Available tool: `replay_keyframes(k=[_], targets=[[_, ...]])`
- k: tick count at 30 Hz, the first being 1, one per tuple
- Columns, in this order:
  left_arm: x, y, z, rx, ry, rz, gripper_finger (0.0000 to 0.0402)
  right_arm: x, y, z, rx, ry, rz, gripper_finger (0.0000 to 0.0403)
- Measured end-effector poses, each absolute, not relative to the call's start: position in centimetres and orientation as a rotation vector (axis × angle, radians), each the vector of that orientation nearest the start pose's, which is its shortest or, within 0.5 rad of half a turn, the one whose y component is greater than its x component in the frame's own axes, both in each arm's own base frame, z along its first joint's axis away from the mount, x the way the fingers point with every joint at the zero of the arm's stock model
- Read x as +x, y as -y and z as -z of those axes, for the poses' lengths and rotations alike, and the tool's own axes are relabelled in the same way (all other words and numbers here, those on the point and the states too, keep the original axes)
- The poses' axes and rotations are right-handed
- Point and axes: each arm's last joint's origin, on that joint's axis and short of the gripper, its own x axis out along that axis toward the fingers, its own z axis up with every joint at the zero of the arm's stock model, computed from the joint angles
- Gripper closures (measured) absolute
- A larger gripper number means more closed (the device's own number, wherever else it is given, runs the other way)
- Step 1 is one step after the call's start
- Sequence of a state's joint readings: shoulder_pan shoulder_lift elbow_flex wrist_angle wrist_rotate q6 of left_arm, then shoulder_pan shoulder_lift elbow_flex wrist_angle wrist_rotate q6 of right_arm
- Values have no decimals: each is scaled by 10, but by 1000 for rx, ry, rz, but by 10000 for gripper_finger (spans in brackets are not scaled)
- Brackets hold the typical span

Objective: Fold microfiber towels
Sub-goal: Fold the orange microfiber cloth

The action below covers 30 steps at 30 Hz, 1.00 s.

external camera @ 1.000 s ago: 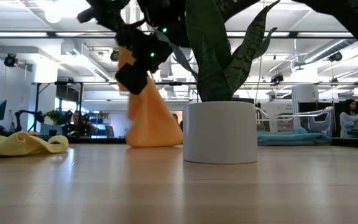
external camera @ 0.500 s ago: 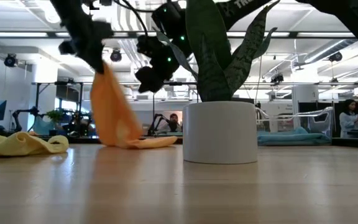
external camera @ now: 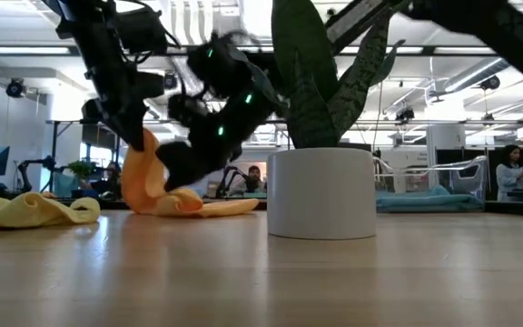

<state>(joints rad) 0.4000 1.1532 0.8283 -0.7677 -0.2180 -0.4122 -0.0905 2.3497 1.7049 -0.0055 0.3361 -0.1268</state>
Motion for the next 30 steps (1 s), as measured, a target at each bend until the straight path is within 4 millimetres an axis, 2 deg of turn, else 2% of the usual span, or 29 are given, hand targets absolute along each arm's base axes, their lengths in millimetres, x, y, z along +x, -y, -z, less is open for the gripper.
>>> replay_keyframes(k=[5,11,21,25,30], targets=[[188,-86,-235,-461,-995,-777,401,523,76,-137,-234,-703,385,206],[186,-85,-233,-462,-1000,-775,401,520,80,-138,-282,-831,203,206],[184,-84,-228,-445,-1028,-752,402,509,94,-121,-349,-898,204,211],[184,-83,-227,-453,-1034,-737,401,509,96,-122,-370,-894,253,235],[180,-80,-222,-465,-1109,-672,402,510,98,-130,-405,-887,276,289]])
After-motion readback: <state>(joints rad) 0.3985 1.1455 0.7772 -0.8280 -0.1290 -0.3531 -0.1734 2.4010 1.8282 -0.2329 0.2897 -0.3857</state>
